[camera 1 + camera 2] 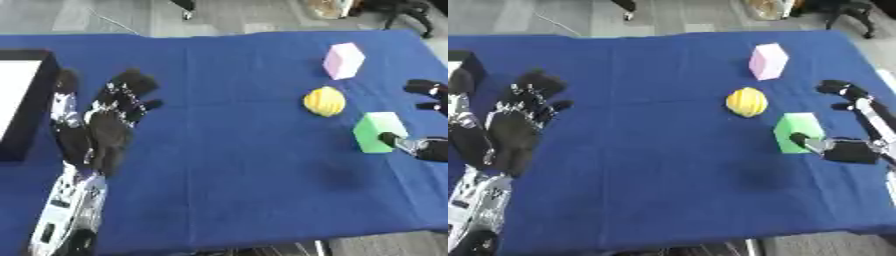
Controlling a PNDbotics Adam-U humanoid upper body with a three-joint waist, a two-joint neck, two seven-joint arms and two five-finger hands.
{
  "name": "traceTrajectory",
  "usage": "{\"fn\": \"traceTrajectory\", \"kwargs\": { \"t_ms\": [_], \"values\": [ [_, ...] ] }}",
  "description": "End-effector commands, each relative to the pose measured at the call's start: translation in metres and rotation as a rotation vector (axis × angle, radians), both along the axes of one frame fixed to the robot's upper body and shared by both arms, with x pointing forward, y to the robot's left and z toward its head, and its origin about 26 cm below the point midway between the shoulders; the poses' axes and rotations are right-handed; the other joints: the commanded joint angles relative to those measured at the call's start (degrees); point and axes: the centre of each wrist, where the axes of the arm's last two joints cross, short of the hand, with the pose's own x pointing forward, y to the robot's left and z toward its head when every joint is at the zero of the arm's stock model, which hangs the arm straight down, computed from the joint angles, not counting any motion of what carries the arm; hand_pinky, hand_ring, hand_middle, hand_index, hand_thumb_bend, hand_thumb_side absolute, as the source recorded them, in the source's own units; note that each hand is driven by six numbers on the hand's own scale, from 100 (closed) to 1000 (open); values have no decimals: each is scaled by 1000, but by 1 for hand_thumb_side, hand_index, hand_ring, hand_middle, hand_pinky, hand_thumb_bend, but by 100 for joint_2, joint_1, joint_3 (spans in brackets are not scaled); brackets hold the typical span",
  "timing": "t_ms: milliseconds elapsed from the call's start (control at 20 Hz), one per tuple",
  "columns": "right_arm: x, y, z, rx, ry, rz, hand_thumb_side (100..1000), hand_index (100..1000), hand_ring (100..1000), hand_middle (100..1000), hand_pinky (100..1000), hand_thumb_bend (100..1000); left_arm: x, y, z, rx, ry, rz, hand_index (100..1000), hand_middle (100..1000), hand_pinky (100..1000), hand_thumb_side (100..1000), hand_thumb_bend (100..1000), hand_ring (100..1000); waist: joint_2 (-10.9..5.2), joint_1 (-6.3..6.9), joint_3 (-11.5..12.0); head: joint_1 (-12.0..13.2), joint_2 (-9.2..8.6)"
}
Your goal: Pick up the objects with one hand, pass them to the other hand, and then place them into the box on the other side of the table.
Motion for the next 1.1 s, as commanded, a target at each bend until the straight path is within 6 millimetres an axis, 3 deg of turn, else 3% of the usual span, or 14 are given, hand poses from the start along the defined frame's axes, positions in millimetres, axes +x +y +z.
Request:
{"fn": "traceTrajectory", "kwargs": {
  "t_ms": [50, 550, 1100],
  "values": [
    [5, -19, 13, -49, 39, 23, 263, 867, 959, 937, 837, 611, -1, 1, 7, 17, -28, -6, 858, 742, 804, 1000, 470, 860, -109, -14, 9, -41, -17],
    [21, -33, 9, -74, 139, 40, 239, 867, 949, 919, 831, 608, -1, 1, 6, 18, -26, -10, 858, 741, 803, 1000, 475, 860, -123, -22, 42, -84, -17],
    [37, -34, 6, -92, 167, 32, 221, 870, 943, 913, 829, 603, -1, 1, 7, 18, -28, -12, 857, 740, 802, 1000, 476, 859, -134, -20, 83, -108, -17]
  ]
}}
